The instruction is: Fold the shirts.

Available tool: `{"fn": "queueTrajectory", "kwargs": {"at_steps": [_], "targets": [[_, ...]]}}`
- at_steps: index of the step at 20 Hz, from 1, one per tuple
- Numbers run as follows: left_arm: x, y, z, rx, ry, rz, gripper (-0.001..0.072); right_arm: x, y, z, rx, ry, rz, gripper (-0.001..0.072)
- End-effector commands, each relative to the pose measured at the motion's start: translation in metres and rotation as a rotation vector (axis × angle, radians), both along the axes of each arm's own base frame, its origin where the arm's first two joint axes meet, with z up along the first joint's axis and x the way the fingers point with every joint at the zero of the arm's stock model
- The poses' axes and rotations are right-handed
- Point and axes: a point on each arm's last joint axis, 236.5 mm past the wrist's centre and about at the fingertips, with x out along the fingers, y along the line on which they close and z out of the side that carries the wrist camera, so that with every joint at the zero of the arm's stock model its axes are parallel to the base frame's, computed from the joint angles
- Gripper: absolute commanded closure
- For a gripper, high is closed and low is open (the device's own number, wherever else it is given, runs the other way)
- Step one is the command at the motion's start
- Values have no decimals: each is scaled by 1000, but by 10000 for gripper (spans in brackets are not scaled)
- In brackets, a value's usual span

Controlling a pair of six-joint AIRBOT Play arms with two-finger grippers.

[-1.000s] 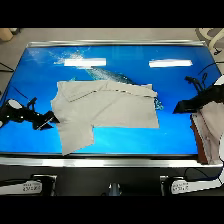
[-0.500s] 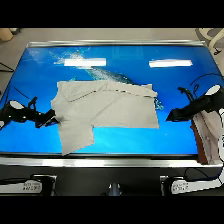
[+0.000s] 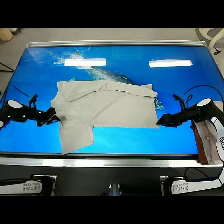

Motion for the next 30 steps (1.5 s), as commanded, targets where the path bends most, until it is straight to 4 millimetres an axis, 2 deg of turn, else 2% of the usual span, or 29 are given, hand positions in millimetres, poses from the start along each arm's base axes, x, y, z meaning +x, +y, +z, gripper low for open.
{"fn": "queueTrajectory", "kwargs": {"at_steps": [1, 3, 4, 5, 6, 8, 9, 10, 11, 12, 13, 14, 15, 16, 17, 18, 19, 20, 21, 23, 27, 29, 30], "targets": [[1, -1, 3, -5, -8, -2, 677, 6, 20, -10, -26, -35, 30, 198], [0, -2, 7, -6, -12, -6, 677, 14, 35, -14, -53, -52, 36, 332], [0, -2, 10, -6, -17, -8, 677, 15, 41, -14, -59, -55, 38, 442], [0, -2, 14, -4, -28, -10, 677, 14, 45, -12, -52, -50, 55, 613], [2, -1, 20, 2, -46, -10, 677, 13, 48, -7, -39, -49, 69, 689], [19, 2, 53, 32, -163, -2, 678, 22, 45, 18, -47, -140, 163, 692], [34, 4, 87, 51, -278, 22, 678, 35, 41, 41, -76, -219, 209, 692], [48, 6, 131, 71, -414, 42, 678, 52, 34, 71, -117, -316, 231, 692], [61, 7, 193, 92, -590, 67, 678, 76, 25, 116, -183, -456, 237, 692], [65, 6, 262, 109, -776, 86, 678, 97, 17, 170, -260, -621, 242, 692], [57, 4, 347, 137, -997, 103, 678, 115, 5, 242, -367, -818, 231, 691], [37, 3, 427, 184, -1204, 124, 678, 120, -7, 325, -486, -1021, 192, 691], [1, 1, 510, 246, -1427, 151, 678, 109, -15, 406, -595, -1214, 141, 691], [-46, -2, 580, 312, -1629, 186, 678, 79, -20, 491, -697, -1414, 76, 691], [-90, -7, 625, 343, -1770, 215, 678, 41, -20, 556, -771, -1576, 14, 691], [-134, -16, 655, 359, -1878, 230, 678, -5, -19, 607, -825, -1703, -57, 691], [-166, -24, 668, 366, -1942, 235, 678, -43, -20, 632, -864, -1766, -110, 691], [-188, -31, 673, 366, -1976, 232, 679, -75, -21, 643, -880, -1784, -155, 691], [-201, -33, 675, 349, -1986, 249, 679, -95, -22, 645, -885, -1777, -182, 691], [-205, -30, 675, 326, -1969, 282, 679, -115, -26, 639, -922, -1743, -181, 691], [-169, -24, 652, 331, -1852, 254, 680, -107, -29, 605, -920, -1607, -120, 690], [-137, -17, 617, 409, -1708, 192, 679, -93, -33, 571, -911, -1467, -56, 690], [-115, -10, 589, 455, -1595, 148, 679, -84, -40, 548, -920, -1372, -22, 690]]}}
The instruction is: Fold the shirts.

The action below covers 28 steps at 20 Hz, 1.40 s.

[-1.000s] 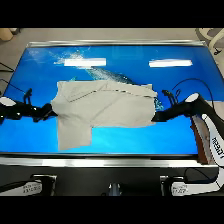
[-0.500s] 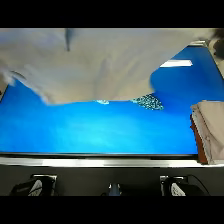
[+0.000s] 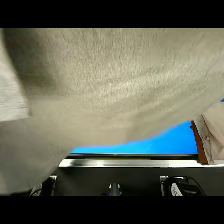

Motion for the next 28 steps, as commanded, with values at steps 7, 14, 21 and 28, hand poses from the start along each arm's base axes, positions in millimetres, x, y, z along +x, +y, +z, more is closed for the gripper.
{"fn": "queueTrajectory", "kwargs": {"at_steps": [7, 14, 21, 28], "targets": [[174, 24, -250, 68, 845, -104, 678, 119, -30, -281, 194, 987, -56, 690], [252, -36, -512, 127, 1267, -272, 678, 215, -34, -481, 232, 1190, -46, 690], [360, -8, -503, 82, 1006, -74, 678, 333, -63, -458, 220, 691, -110, 690], [391, -10, -532, -72, 1045, -40, 677, 348, -57, -500, 361, 702, -135, 690]]}}
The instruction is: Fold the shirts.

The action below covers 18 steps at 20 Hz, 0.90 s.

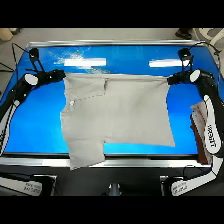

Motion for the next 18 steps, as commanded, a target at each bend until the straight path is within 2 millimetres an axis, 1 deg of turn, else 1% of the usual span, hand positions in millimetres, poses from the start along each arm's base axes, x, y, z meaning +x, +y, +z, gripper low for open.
{"fn": "queueTrajectory", "kwargs": {"at_steps": [1, 2, 3, 5, 6, 7, 8, 9, 10, 12, 13, 16, 18], "targets": [[-2, -10, -37, -52, 104, 5, 678, 1, 8, -30, 80, 45, -23, 690], [-9, -15, -44, -54, 142, -18, 678, -2, 10, -33, 83, 66, -17, 690], [-13, -17, -43, -55, 158, -33, 678, -5, 10, -30, 67, 71, 2, 690], [-25, -16, -27, -2, 153, -106, 677, -20, 5, -16, -30, 114, 84, 689], [-35, -16, -19, 32, 159, -161, 677, -32, 3, -14, -57, 156, 115, 689], [-47, -18, -16, 39, 193, -202, 677, -49, 1, -16, -62, 222, 131, 689], [-64, -21, -20, 30, 256, -242, 677, -64, 1, -23, -44, 290, 138, 689], [-82, -24, -29, 32, 331, -284, 678, -78, 1, -31, -22, 351, 141, 689], [-103, -25, -44, 39, 425, -321, 677, -91, 3, -40, -4, 417, 148, 689], [-140, -20, -75, 30, 608, -313, 678, -118, 12, -57, 36, 549, 173, 688], [-153, -18, -86, 29, 663, -311, 678, -129, 16, -64, 60, 604, 177, 689], [-169, -18, -101, -7, 734, -274, 678, -167, 25, -87, 118, 795, 202, 689], [-176, -20, -103, -15, 762, -280, 677, -182, 30, -91, 144, 866, 213, 689]]}}
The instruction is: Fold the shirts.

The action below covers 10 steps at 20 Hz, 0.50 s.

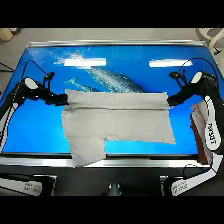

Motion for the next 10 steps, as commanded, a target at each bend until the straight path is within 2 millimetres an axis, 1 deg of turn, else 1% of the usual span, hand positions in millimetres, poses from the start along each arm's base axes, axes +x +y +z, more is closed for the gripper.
{"fn": "queueTrajectory", "kwargs": {"at_steps": [1, 3, 4, 5, 6, 7, 9, 10], "targets": [[-26, -1, -10, -5, 110, 1, 677, -40, 11, -9, 51, 186, 14, 689], [-28, -1, -10, -8, 122, 6, 677, -41, 11, -8, 51, 194, -1, 688], [-29, -2, -10, -14, 129, 8, 673, -41, 11, -8, 53, 194, -10, 616], [-34, -3, -9, -17, 149, 6, 590, -40, 15, -6, 70, 190, -12, 384], [-41, -2, -6, -21, 180, -6, 425, -42, 17, 0, 77, 188, -7, 184], [-48, 1, -2, -28, 212, -14, 275, -44, 14, 7, 59, 184, -2, 132], [-65, 15, 10, -44, 270, -5, 263, -56, -6, 26, -30, 190, 10, 133], [-72, 24, 16, -52, 286, 11, 263, -62, -12, 35, -60, 198, 5, 146]]}}
